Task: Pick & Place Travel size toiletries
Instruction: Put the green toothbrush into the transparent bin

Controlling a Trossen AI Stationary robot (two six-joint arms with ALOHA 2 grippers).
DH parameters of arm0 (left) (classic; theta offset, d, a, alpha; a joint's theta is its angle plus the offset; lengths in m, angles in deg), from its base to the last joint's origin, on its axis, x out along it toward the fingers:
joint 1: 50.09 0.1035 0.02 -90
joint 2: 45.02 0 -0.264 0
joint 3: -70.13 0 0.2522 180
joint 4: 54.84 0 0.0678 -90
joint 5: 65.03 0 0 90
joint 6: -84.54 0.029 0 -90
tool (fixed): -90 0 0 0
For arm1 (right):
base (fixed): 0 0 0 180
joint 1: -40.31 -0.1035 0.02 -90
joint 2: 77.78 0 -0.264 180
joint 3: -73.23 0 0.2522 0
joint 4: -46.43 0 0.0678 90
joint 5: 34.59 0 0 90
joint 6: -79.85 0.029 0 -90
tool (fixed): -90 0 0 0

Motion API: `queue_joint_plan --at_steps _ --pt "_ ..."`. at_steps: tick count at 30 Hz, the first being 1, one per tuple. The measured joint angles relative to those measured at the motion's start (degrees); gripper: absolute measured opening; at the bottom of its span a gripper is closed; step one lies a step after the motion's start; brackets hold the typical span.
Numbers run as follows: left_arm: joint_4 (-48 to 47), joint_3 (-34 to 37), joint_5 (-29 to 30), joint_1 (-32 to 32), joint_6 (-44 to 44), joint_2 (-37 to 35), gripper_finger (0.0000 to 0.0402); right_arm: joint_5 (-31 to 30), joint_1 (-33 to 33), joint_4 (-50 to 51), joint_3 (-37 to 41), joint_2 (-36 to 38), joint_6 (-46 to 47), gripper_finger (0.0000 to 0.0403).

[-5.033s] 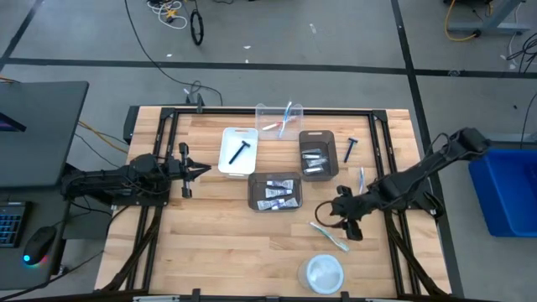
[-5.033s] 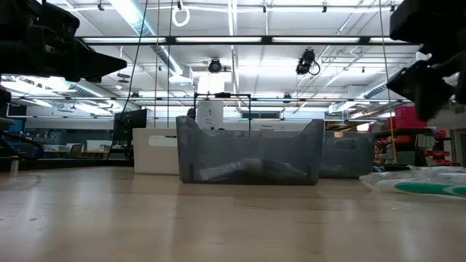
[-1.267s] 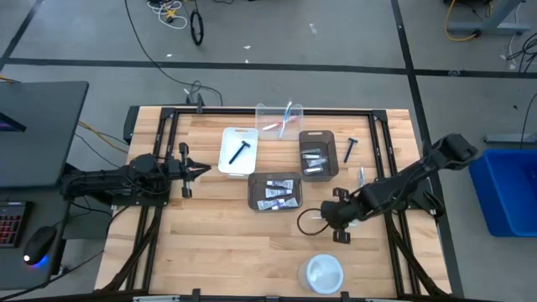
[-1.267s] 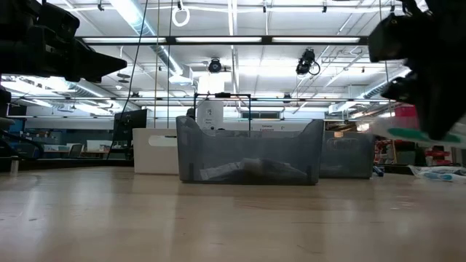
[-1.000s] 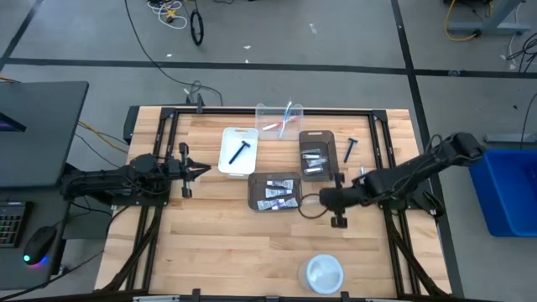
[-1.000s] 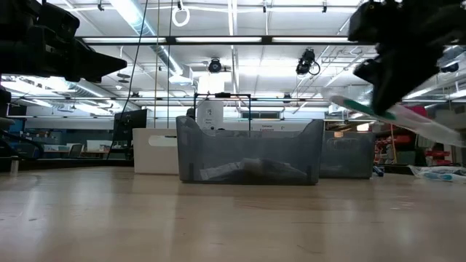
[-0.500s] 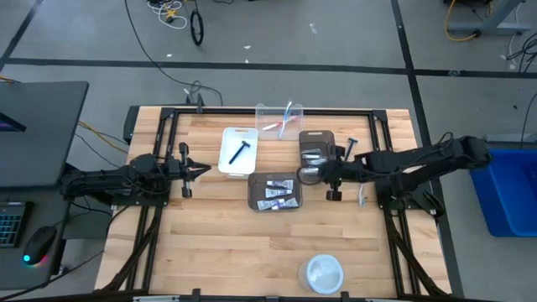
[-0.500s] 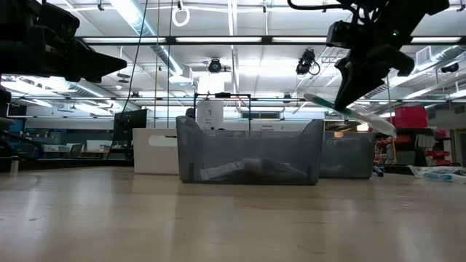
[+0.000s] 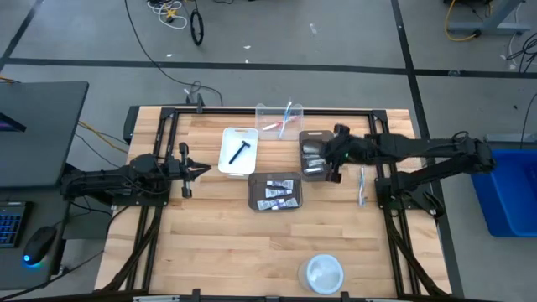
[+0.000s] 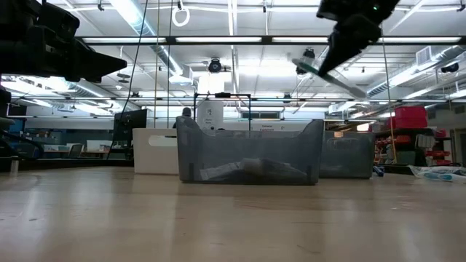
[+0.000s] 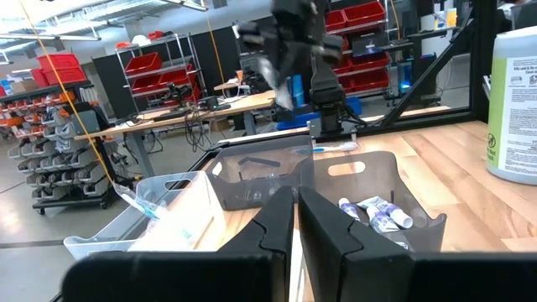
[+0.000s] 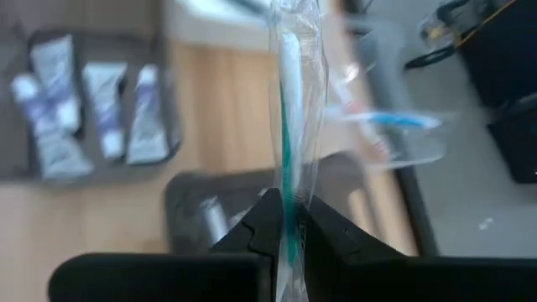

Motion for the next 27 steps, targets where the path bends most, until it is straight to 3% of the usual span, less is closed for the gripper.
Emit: queue_joint_plan --at_steps 12,27 --pt "0.0 -0.02 0.0 0.02 0.0 -0.01 0.0027 6.42 12.11 -14.89 -3.78 -1.24 -7.98 0.0034" --pt "0.01 -0.01 0.0 0.0 -0.01 0.0 0.0027 6.49 16.89 -39.97 -5.5 -16.82 -11.71 0.0034"
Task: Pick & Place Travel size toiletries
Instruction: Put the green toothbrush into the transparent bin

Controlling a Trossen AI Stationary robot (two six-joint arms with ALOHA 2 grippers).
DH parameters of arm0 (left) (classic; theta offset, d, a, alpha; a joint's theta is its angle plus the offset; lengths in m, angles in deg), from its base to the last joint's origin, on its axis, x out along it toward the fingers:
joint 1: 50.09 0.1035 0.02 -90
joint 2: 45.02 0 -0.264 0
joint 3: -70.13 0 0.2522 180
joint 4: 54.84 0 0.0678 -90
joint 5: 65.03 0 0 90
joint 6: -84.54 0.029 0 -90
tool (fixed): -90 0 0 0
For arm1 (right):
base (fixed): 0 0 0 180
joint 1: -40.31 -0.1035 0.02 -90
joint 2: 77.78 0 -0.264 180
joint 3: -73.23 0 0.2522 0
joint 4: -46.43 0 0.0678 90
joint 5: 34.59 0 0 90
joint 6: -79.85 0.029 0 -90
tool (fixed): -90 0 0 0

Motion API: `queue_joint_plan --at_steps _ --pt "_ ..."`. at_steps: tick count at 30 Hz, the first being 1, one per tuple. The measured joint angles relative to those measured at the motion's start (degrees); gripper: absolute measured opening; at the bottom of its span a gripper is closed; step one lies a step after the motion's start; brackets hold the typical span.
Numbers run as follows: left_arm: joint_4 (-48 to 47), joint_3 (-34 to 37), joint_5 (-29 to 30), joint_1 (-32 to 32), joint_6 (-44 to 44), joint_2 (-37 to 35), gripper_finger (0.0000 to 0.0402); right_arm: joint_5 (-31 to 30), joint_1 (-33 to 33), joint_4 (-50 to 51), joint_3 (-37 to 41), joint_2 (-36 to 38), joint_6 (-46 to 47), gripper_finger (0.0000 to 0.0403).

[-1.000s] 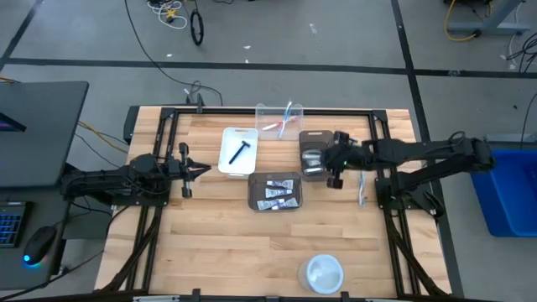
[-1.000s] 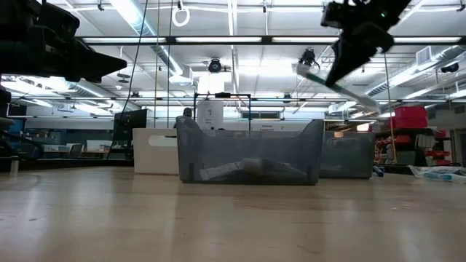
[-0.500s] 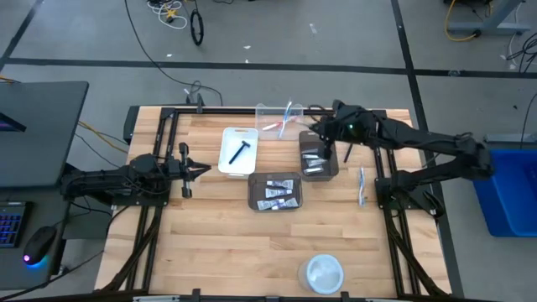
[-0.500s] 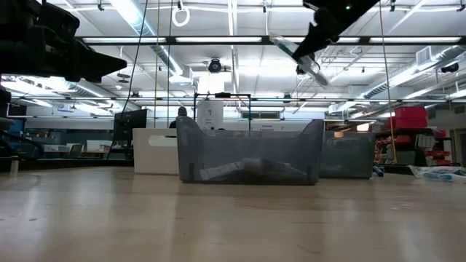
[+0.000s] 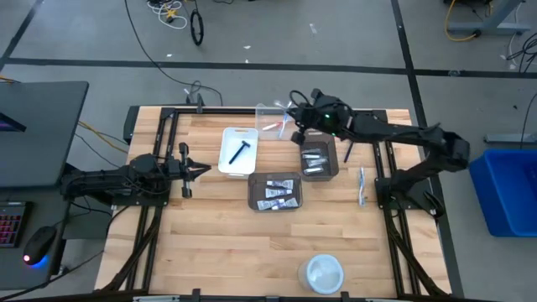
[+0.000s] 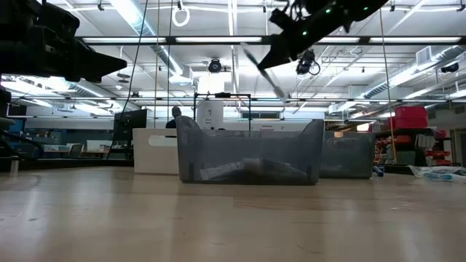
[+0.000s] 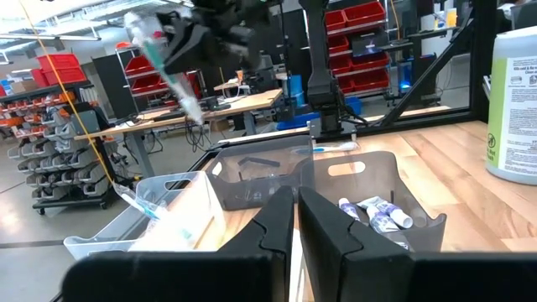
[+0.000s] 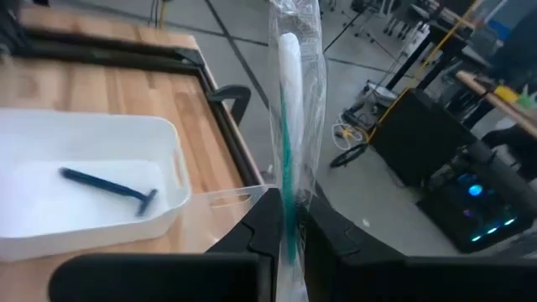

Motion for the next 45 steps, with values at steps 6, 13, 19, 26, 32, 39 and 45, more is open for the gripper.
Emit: queue_joint_plan --at_steps 6,13,19,26,32,39,45 --pt "-0.01 -0.01 0.0 0.0 0.01 0.01 0.0027 0.01 2.7 -0.1 -8.25 -10.16 -3.94 0.0034" --pt "-0.01 0.0 -0.01 0.0 0.01 0.0 0.0027 -1.03 4.25 0.38 -14.89 -19.7 -3.76 0.0034" --pt "0.01 -0.01 0.0 0.0 0.01 0.01 0.0027 -1.86 4.17 2.03 -15.91 -23.9 -3.77 0.0034" --pt "-0.01 0.01 0.0 0.02 0.01 0.0 0.0027 -2.61 4.71 5.14 -15.91 -26.42 -3.75 0.0034" --pt "-0.01 0.01 0.0 0.0 0.0 0.0 0.0027 -4.63 4.81 5.55 -15.93 -26.89 -4.07 0.0037" --pt "0.0 -0.01 0.0 0.01 0.0 0.01 0.0027 -4.61 4.57 8.25 -15.93 -26.89 -3.4 0.0082" --pt "-0.01 0.01 0.0 0.01 0.01 0.01 0.0027 -4.5 4.51 9.05 -15.93 -26.89 -4.18 0.0147"
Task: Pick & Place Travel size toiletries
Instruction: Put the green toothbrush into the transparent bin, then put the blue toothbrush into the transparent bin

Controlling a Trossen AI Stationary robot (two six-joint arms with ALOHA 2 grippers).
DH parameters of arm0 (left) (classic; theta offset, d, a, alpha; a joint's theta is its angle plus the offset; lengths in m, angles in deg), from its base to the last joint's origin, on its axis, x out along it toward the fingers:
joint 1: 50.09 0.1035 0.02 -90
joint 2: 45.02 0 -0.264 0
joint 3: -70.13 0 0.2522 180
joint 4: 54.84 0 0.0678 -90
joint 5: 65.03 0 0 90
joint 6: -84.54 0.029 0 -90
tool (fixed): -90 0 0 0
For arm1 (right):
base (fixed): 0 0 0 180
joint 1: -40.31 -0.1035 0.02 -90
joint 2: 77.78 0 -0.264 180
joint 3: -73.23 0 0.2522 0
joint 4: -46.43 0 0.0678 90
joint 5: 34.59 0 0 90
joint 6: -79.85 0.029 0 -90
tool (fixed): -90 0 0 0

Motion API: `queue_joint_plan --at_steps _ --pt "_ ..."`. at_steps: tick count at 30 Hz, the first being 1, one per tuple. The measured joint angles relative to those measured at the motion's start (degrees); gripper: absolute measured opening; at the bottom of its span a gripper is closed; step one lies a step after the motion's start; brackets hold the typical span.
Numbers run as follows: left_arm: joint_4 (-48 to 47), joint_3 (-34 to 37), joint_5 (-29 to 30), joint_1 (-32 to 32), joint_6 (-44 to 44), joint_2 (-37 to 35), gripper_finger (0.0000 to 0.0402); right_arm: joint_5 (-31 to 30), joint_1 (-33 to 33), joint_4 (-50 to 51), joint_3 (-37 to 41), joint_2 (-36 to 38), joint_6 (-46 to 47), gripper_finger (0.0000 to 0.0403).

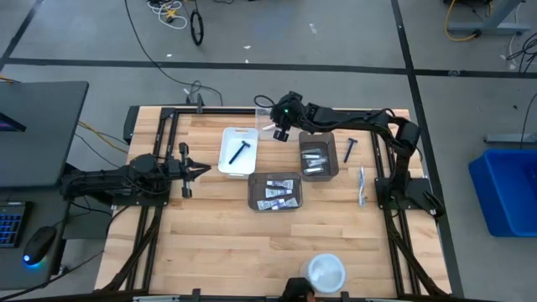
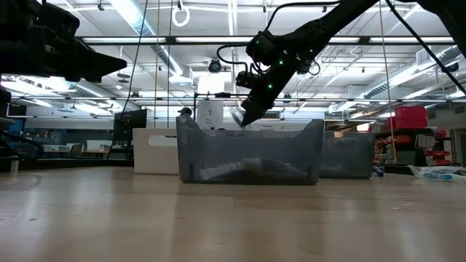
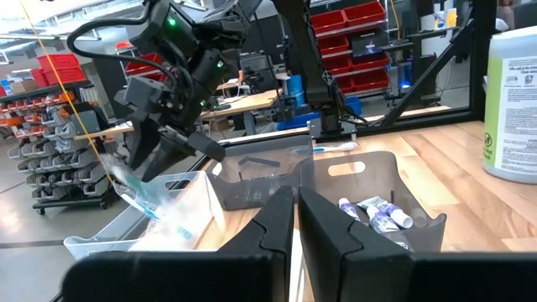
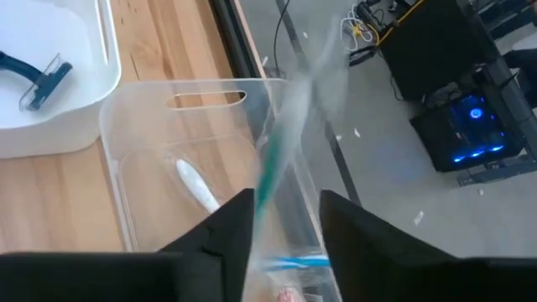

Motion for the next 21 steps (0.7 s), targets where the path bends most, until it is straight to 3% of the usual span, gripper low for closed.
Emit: queue_joint_plan --at_steps 11,21 --pt "0.0 0.0 0.0 -0.02 0.0 0.0 0.0027 -0.08 -0.79 1.67 0.01 0.79 -0.02 0.0232" --pt "0.0 -0.02 0.0 -0.02 -0.01 -0.01 0.0027 -0.53 -4.98 4.2 0.0 7.85 1.27 0.0215"
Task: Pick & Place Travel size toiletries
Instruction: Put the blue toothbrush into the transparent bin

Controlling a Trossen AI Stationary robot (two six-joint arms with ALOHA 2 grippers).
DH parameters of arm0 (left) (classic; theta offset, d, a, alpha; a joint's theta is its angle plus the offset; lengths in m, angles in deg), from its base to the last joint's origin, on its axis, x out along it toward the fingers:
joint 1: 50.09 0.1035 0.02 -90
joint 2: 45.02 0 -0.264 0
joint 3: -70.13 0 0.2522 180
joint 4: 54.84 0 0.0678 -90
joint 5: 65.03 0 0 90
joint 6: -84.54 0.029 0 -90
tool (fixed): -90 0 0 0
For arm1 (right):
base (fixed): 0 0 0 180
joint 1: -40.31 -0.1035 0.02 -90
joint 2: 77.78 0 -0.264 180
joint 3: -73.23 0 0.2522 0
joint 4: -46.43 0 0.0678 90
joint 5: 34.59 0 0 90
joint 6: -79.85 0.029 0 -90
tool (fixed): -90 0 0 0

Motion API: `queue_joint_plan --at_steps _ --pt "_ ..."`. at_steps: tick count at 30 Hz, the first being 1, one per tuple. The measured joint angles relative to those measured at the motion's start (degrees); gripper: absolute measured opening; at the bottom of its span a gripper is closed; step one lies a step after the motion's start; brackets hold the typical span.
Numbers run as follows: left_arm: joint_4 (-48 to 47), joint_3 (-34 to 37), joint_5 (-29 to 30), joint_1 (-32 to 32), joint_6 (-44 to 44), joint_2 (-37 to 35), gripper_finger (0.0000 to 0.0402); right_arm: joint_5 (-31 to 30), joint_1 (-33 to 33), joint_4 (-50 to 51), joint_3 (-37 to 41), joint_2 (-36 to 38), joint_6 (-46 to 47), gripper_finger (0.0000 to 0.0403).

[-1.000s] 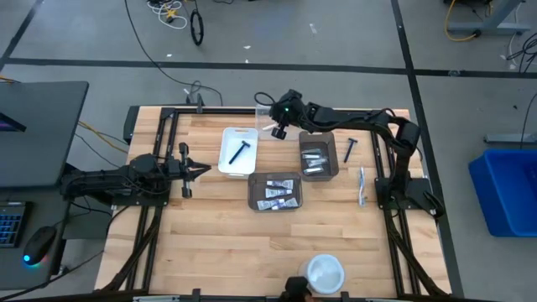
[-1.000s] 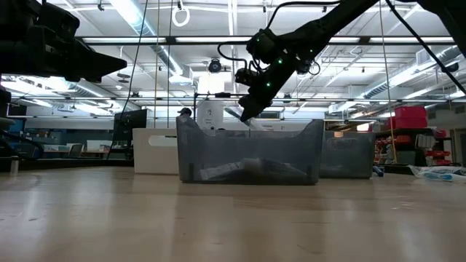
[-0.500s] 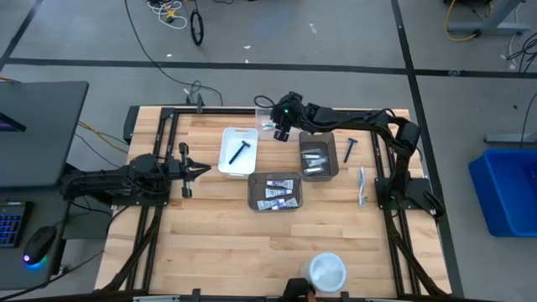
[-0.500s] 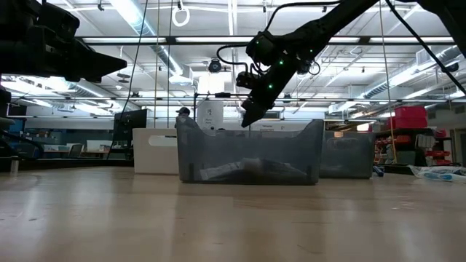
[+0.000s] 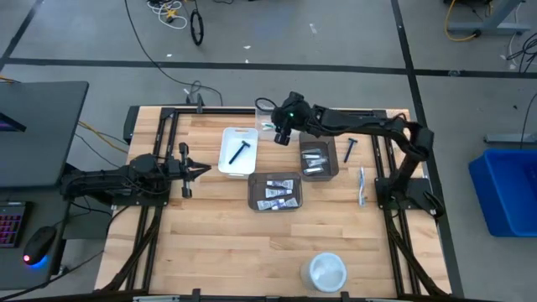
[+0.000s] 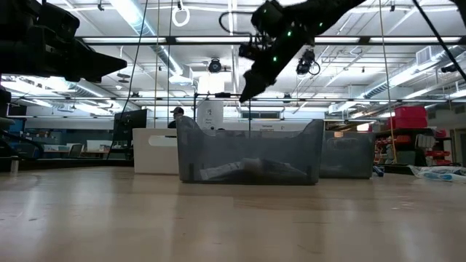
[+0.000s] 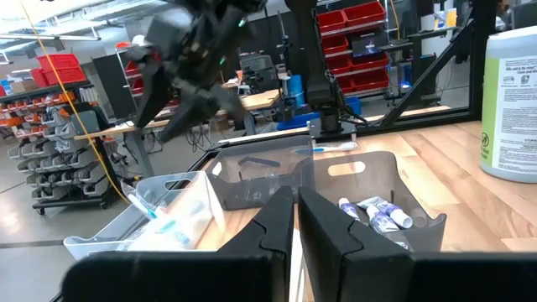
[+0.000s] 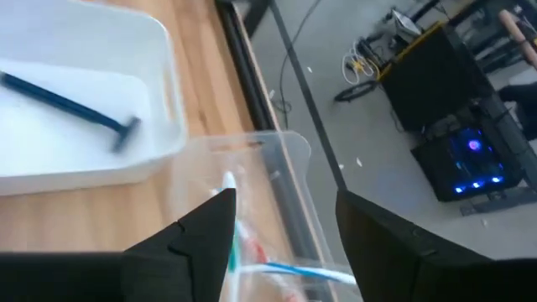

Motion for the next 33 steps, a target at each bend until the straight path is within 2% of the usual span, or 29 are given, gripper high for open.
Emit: queue_joint_plan --at_steps 3,10,21,33 --pt "0.0 0.0 0.0 0.0 0.01 0.01 0.0027 0.31 -2.71 2.74 0.01 2.6 0.67 0.0205" --pt "0.0 0.0 0.0 0.01 0.01 0.0 0.0027 5.92 -8.63 4.03 4.06 10.57 1.66 0.0178" --pt "0.0 0.01 0.0 0.0 0.01 0.01 0.0027 7.57 -14.61 4.38 22.91 25.04 8.93 0.0132" --pt "0.03 0.0 0.15 0.0 0.01 0.01 0.0027 7.75 -22.58 7.38 39.96 38.11 13.2 0.0106"
